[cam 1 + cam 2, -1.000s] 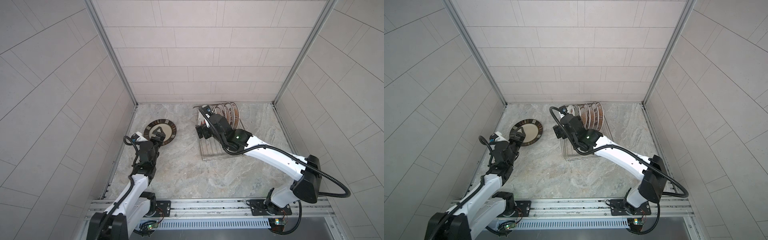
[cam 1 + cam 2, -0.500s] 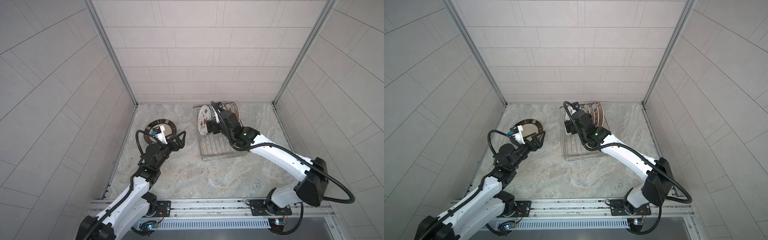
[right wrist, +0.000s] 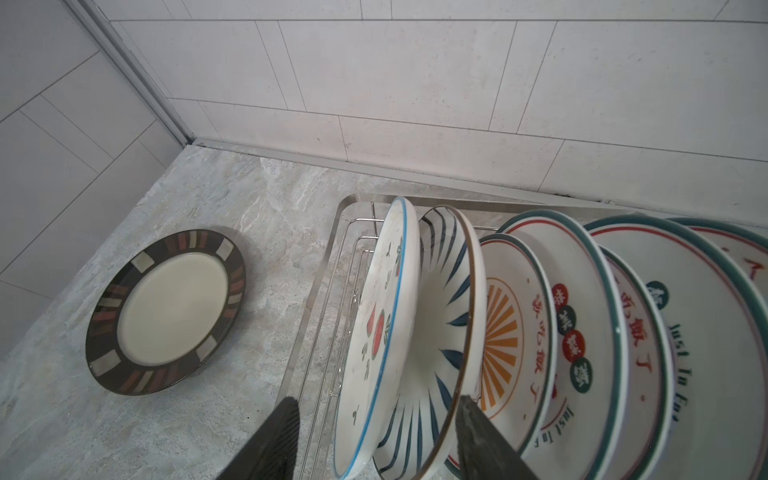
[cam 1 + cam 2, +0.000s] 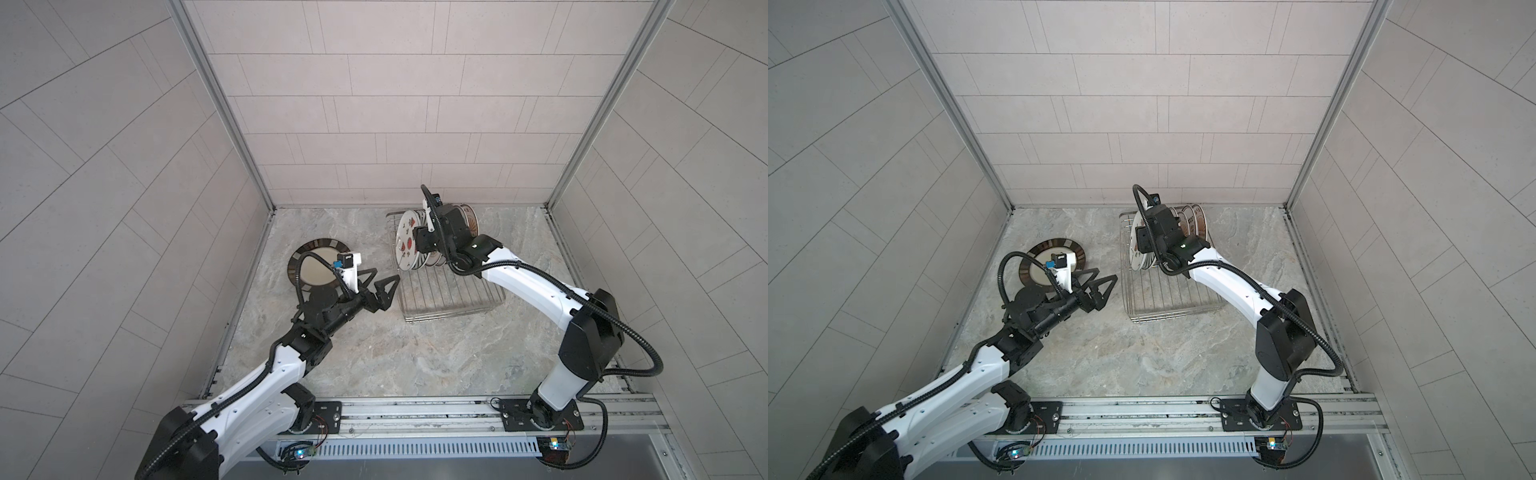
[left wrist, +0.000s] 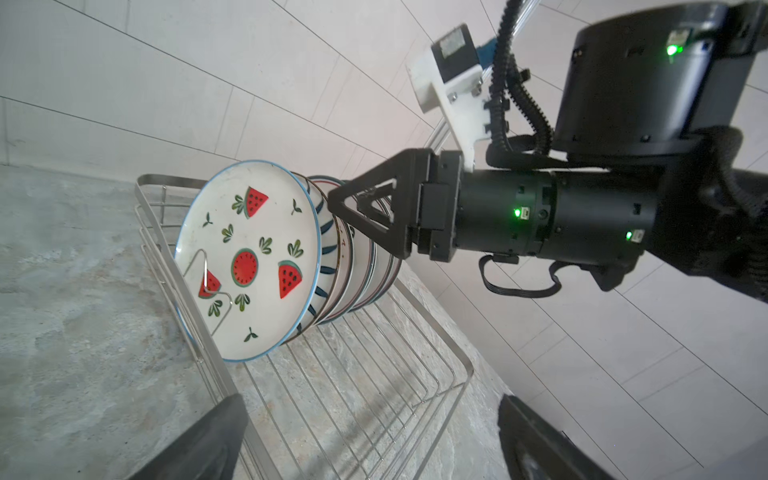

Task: Unload the plates from the dish rack
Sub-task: 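Reach the right gripper to the watermelon plate in the rack while the left gripper rises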

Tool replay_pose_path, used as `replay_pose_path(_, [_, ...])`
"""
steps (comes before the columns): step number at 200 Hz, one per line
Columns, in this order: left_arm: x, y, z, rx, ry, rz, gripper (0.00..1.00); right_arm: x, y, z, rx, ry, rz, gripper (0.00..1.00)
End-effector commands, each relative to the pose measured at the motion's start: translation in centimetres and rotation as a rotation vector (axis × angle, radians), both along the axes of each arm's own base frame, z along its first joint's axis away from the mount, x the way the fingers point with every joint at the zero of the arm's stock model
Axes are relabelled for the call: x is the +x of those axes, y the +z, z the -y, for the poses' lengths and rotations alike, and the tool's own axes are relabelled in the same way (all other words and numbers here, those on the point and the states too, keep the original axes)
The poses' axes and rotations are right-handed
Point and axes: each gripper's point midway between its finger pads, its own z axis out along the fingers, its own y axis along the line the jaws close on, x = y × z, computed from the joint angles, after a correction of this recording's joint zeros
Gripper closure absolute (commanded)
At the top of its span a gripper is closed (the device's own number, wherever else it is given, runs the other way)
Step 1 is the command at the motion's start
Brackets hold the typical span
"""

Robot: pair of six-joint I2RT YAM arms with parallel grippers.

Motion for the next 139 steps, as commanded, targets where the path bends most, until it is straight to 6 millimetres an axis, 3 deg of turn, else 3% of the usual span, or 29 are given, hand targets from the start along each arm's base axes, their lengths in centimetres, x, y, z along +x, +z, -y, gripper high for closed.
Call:
replay_pose_path(1, [0.0, 1.7, 0.8, -0.020, -0.009, 0.069, 0.00, 0.6, 0.3, -0.5, -0.003, -0.010, -0.011, 0.43])
replay_pose_path(42, [-0.1, 1.9, 2.0, -0.047, -0.043, 0.064, 0.00, 2.4, -1.6, 0.0, -0.078, -0.080, -0.029, 0.48])
replay_pose_path(58, [0.2, 1.6, 1.7, -0.045, -0.022, 0.056, 0.00, 2.7, -2.1, -0.2, -0.084, -0.079, -0.035, 0.49])
replay_pose_path(100, [0.2, 1.5, 0.8, -0.045, 0.027, 0.069, 0.00, 3.6, -3.5, -1.0, -0.108, -0.086, -0.063, 0.63])
replay_pose_path(139, [0.2, 1.3, 0.2, -0.035, 0.054, 0.070, 0.00, 4.4, -4.8, -0.5, -0.206, -0.178, -0.062, 0.66])
